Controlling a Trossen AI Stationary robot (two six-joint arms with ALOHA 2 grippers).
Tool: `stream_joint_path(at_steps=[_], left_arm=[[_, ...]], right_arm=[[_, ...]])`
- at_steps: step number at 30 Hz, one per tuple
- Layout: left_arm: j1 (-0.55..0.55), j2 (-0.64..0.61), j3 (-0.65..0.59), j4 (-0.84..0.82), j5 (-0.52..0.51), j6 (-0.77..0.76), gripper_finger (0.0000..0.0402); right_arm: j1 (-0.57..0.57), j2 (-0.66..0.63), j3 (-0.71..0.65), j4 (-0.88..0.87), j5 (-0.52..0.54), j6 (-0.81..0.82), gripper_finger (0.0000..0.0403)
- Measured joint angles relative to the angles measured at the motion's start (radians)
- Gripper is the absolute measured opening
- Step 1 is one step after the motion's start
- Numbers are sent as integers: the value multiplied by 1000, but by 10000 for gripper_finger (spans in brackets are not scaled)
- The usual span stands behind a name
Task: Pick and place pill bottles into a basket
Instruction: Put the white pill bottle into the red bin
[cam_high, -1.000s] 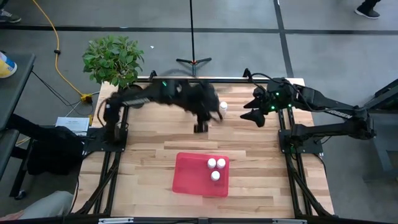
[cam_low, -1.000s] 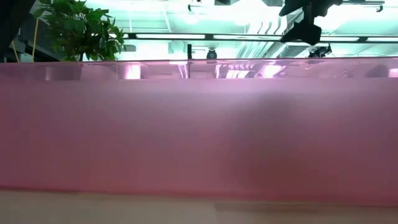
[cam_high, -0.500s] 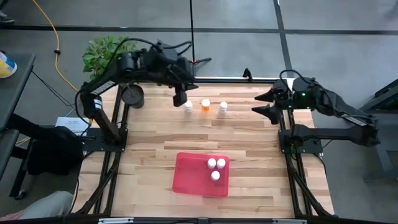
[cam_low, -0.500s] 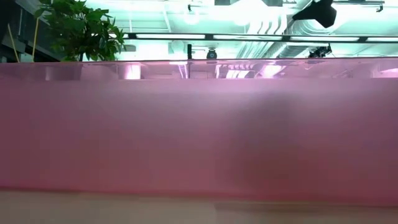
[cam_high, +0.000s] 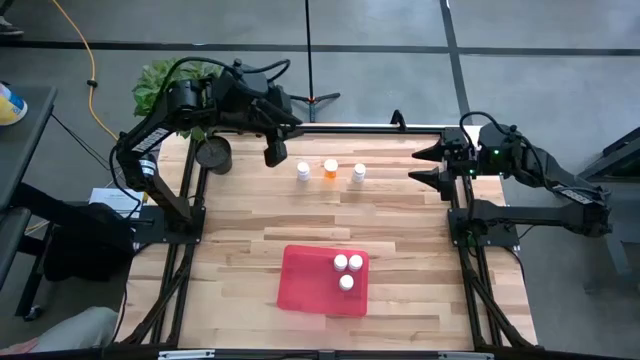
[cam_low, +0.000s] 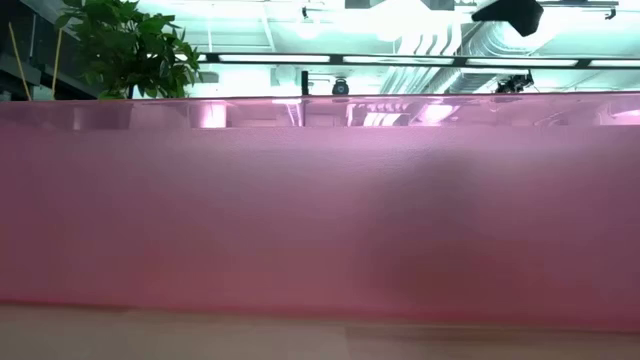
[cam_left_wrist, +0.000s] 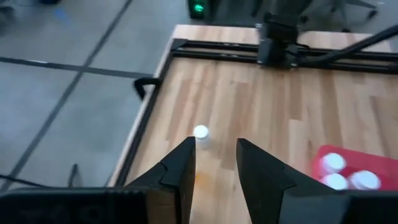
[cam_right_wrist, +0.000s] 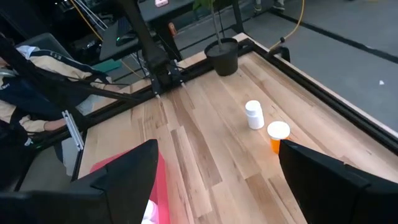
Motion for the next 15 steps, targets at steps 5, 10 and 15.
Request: stream_joint_path(at_steps=[5, 10, 15], left_arm=[[33, -19, 0, -42, -83, -3, 149], [116, -24, -60, -20, -87, 6, 149], [204, -21, -235, 136, -81, 28, 149]], right_arm=[[0, -2, 29, -1, -3, -24, 323], [0, -2, 47, -6, -3, -53, 323], [0, 0, 47, -18, -4, -61, 323]])
